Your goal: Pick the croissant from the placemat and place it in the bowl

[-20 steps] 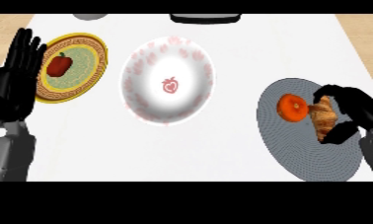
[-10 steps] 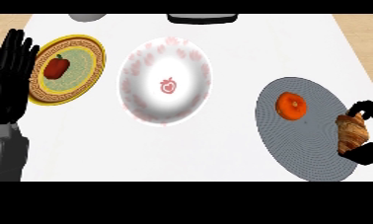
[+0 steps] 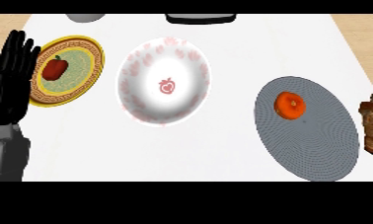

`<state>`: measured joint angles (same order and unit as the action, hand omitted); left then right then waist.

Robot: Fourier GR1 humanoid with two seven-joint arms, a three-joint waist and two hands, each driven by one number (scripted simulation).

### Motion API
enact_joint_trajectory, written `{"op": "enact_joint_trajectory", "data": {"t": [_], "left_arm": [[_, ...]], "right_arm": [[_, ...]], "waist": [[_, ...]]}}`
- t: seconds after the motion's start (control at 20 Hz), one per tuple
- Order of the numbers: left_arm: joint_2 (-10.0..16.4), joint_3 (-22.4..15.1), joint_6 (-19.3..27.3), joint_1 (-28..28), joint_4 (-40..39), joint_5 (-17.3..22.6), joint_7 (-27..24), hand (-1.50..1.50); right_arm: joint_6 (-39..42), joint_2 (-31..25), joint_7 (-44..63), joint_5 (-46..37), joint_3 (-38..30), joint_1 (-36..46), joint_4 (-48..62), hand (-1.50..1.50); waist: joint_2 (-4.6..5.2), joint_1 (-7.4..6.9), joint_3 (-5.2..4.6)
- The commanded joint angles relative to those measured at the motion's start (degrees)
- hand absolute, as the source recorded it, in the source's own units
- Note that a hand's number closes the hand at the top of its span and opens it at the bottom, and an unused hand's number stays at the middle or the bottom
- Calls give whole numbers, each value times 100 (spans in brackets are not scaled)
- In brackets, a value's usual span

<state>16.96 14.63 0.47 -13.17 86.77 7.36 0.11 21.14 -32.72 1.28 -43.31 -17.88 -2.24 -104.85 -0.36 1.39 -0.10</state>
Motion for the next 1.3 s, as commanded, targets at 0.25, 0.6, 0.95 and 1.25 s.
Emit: {"op": "enact_joint_trajectory", "data": {"t": [0.25,0.6,0.95,1.25], "left_arm": [[-128,-101,92,3,-11,-124,-81,0],[13,-45,-92,-32,108,16,98,0],[-6,-77,-75,-221,22,9,197,0],[-65,-118,12,-463,-189,-81,81,0]], "right_arm": [[1378,479,1325,1910,-567,463,-2532,150],[1634,966,3713,2905,343,2342,-2549,150],[1094,1641,5277,2271,1931,4225,-1552,150],[682,2457,5471,1628,2803,5301,48,150]], "waist": [[-8,-21,0],[21,-183,-2],[35,-237,0],[59,-271,-1]]}}
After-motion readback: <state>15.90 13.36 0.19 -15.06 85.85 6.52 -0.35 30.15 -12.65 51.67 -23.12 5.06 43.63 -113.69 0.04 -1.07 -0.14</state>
